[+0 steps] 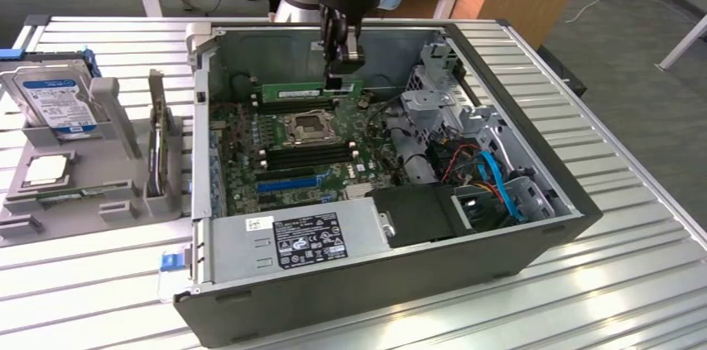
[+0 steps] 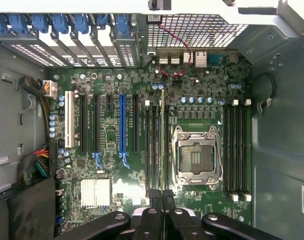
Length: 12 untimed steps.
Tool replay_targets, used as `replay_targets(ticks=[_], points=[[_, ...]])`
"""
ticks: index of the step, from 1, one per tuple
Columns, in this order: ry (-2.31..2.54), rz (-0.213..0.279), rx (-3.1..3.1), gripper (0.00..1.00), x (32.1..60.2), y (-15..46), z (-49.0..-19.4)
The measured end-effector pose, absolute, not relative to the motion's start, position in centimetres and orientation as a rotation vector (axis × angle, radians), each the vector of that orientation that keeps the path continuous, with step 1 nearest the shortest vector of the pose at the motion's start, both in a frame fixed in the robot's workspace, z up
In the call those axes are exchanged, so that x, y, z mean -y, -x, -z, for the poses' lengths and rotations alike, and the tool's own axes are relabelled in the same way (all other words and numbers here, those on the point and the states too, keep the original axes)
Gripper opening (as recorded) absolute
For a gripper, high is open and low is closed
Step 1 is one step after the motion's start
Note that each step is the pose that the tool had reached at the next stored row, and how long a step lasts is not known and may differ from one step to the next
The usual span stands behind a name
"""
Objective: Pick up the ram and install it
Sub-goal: 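Insert the ram into the slot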
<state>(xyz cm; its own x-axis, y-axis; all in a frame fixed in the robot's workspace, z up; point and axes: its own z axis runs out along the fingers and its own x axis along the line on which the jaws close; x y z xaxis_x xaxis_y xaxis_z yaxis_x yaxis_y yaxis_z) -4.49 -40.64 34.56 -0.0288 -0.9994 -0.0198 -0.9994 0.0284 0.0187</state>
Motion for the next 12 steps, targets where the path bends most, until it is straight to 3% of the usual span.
replay_targets(ticks=[12], points=[[2.188,-0.043,-2.252,0.12,40.6,4.5,-33.0]])
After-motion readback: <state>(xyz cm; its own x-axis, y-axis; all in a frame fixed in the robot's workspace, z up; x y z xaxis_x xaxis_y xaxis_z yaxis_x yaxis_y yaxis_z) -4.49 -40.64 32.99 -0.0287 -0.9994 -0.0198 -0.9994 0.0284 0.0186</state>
